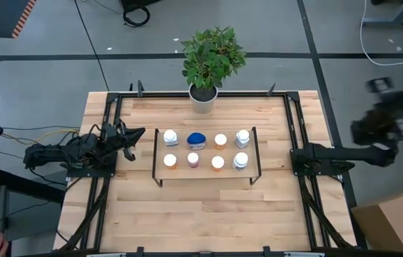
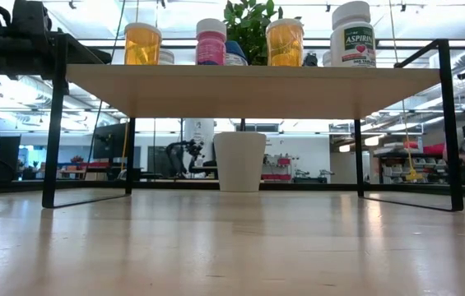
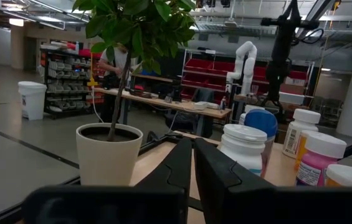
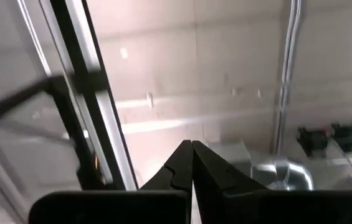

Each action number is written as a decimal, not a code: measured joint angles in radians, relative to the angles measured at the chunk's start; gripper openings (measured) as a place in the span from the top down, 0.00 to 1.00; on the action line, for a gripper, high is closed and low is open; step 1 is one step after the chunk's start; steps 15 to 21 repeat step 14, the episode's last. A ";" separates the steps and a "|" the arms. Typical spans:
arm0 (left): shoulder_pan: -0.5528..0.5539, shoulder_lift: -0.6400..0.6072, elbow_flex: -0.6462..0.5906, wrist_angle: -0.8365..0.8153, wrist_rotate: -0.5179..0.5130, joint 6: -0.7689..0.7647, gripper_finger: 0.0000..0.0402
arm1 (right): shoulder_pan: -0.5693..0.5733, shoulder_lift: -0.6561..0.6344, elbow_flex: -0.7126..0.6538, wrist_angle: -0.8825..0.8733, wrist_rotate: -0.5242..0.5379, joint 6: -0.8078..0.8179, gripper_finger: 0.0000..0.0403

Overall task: Pick and place medicine bottles onto shelf by color
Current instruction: Return to Home Position

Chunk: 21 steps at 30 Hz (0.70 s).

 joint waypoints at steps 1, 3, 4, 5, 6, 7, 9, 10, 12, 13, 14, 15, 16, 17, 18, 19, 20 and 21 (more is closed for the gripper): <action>0.000 0.000 0.000 0.000 0.000 0.000 0.93 | 0.000 0.000 0.045 -0.002 0.000 0.000 0.97; 0.000 0.000 0.000 0.000 0.000 0.000 0.92 | 0.000 0.000 0.138 -0.008 0.000 0.000 0.97; 0.000 0.000 0.000 0.000 0.000 0.000 0.92 | 0.000 0.000 0.186 -0.008 0.000 0.000 0.97; 0.000 0.000 0.000 0.000 0.000 0.000 0.91 | 0.000 0.000 0.233 -0.008 0.000 0.000 0.97; 0.000 0.000 0.000 0.000 0.000 0.000 0.91 | 0.000 0.000 0.279 -0.008 0.000 0.000 0.97; 0.000 0.000 0.000 0.000 0.000 0.000 0.91 | 0.000 0.000 0.324 -0.008 0.000 0.000 0.97; 0.000 0.000 0.000 0.000 0.000 0.000 0.91 | 0.000 0.000 0.415 -0.008 0.000 0.000 0.97; 0.000 0.000 0.000 0.000 0.000 0.000 0.92 | 0.000 0.000 0.460 -0.008 0.000 0.000 0.97; 0.000 0.000 0.000 0.000 0.000 0.000 0.93 | 0.000 0.000 0.547 -0.008 0.000 0.000 0.97; 0.000 0.000 0.000 0.000 0.000 0.000 0.93 | 0.000 0.000 0.586 -0.008 0.000 0.000 0.97; 0.000 0.000 0.000 0.000 0.000 0.000 0.94 | 0.000 0.000 0.625 -0.008 0.000 0.000 0.97; 0.000 0.000 0.000 0.000 0.000 0.000 0.94 | 0.000 0.000 0.625 -0.008 0.000 0.000 0.97; 0.000 0.000 0.000 0.000 0.000 0.000 0.94 | 0.000 0.000 0.625 -0.008 0.000 0.000 0.97; 0.000 0.000 0.000 0.000 0.000 0.000 0.94 | 0.000 0.000 0.625 -0.008 0.000 0.000 0.97; 0.000 0.000 0.000 0.000 0.000 0.000 0.94 | 0.000 0.000 0.625 -0.008 0.000 0.000 0.97; 0.000 0.000 0.000 0.000 0.000 0.000 0.94 | 0.000 0.000 0.625 -0.008 0.000 0.000 0.97; 0.000 0.000 0.000 0.000 0.000 0.000 0.94 | 0.000 0.000 0.625 -0.008 0.000 0.000 0.97; 0.000 0.000 0.000 0.000 0.000 0.000 0.94 | 0.000 0.000 0.625 -0.008 0.000 0.000 0.97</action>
